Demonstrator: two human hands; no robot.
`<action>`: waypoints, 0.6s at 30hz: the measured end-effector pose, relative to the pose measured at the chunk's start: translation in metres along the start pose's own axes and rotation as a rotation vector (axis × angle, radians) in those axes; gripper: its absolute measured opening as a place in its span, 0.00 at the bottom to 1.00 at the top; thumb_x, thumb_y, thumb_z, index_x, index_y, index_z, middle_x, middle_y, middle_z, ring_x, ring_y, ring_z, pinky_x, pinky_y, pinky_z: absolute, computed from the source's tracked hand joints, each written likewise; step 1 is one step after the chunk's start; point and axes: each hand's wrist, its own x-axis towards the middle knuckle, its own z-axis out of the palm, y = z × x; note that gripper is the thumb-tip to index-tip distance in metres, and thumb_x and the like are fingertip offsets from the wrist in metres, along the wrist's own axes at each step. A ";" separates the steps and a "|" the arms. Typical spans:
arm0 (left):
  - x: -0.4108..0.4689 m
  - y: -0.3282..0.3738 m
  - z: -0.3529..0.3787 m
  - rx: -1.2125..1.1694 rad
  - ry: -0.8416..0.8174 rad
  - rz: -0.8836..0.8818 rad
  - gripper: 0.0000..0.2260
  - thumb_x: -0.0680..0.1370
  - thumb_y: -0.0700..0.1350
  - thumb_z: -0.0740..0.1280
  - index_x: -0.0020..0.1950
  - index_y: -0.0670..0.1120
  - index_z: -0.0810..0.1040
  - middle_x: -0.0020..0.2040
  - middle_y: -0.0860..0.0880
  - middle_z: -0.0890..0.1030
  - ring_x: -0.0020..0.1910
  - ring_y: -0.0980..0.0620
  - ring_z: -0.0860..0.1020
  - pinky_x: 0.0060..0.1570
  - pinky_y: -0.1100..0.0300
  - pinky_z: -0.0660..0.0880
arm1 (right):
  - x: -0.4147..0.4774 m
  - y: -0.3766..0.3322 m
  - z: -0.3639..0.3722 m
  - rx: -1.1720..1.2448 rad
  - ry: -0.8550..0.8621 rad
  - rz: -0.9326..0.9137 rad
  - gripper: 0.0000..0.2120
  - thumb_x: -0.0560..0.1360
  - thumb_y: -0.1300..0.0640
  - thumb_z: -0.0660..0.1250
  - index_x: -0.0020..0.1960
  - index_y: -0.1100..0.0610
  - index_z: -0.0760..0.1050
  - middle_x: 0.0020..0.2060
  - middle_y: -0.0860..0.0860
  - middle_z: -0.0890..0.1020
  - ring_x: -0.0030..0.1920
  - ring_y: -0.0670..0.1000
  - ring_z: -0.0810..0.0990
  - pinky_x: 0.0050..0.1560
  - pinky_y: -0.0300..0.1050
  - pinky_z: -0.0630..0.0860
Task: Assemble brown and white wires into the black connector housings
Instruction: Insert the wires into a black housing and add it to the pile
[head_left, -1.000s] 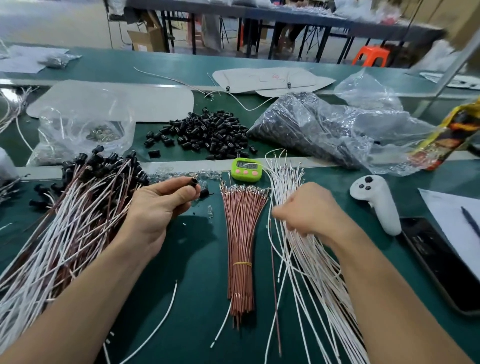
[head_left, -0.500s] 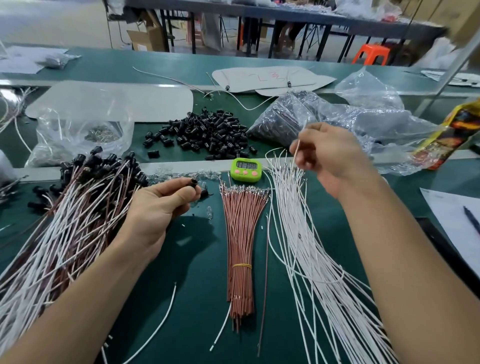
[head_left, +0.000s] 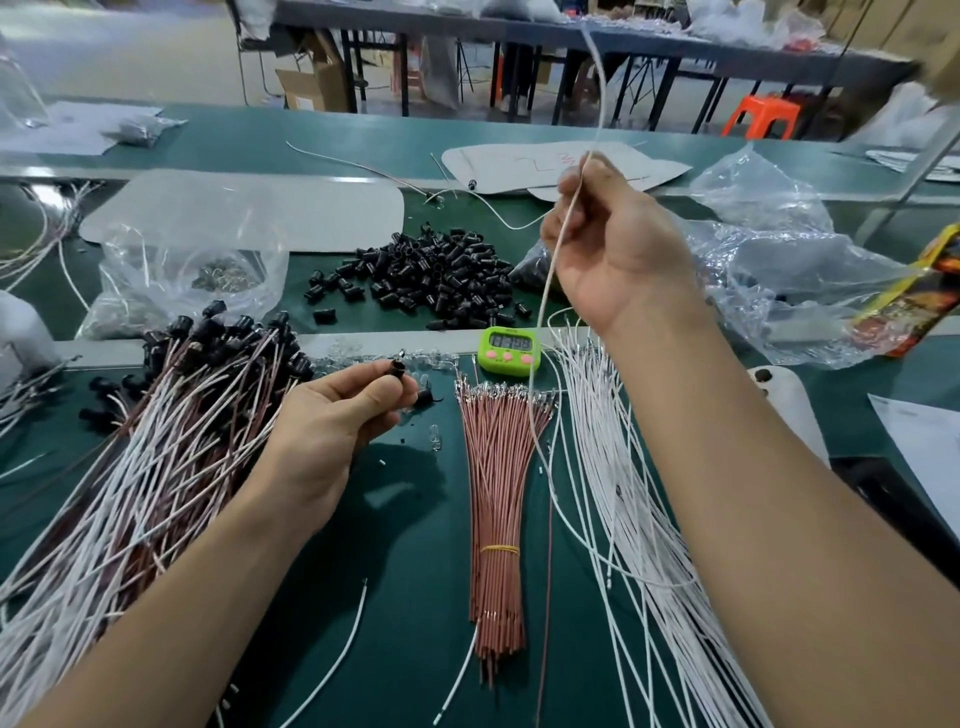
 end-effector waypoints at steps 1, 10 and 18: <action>0.000 0.000 0.000 -0.012 -0.008 -0.006 0.11 0.67 0.42 0.73 0.49 0.45 0.83 0.42 0.46 0.88 0.42 0.54 0.86 0.39 0.67 0.80 | 0.003 0.005 0.002 -0.013 0.026 0.018 0.08 0.84 0.64 0.60 0.48 0.59 0.74 0.31 0.54 0.81 0.26 0.46 0.73 0.30 0.39 0.72; 0.001 0.002 0.000 -0.102 -0.124 -0.100 0.16 0.70 0.39 0.70 0.57 0.38 0.79 0.50 0.43 0.87 0.52 0.50 0.86 0.49 0.60 0.83 | 0.018 0.039 0.014 -0.341 0.155 0.188 0.07 0.84 0.66 0.61 0.47 0.63 0.74 0.29 0.55 0.78 0.22 0.46 0.69 0.25 0.38 0.67; 0.000 0.006 -0.005 -0.127 -0.212 -0.208 0.19 0.74 0.40 0.69 0.63 0.35 0.76 0.61 0.40 0.84 0.63 0.45 0.82 0.53 0.47 0.83 | 0.022 0.078 0.021 -0.724 0.087 0.163 0.09 0.82 0.69 0.62 0.47 0.60 0.75 0.27 0.54 0.80 0.21 0.46 0.70 0.25 0.37 0.67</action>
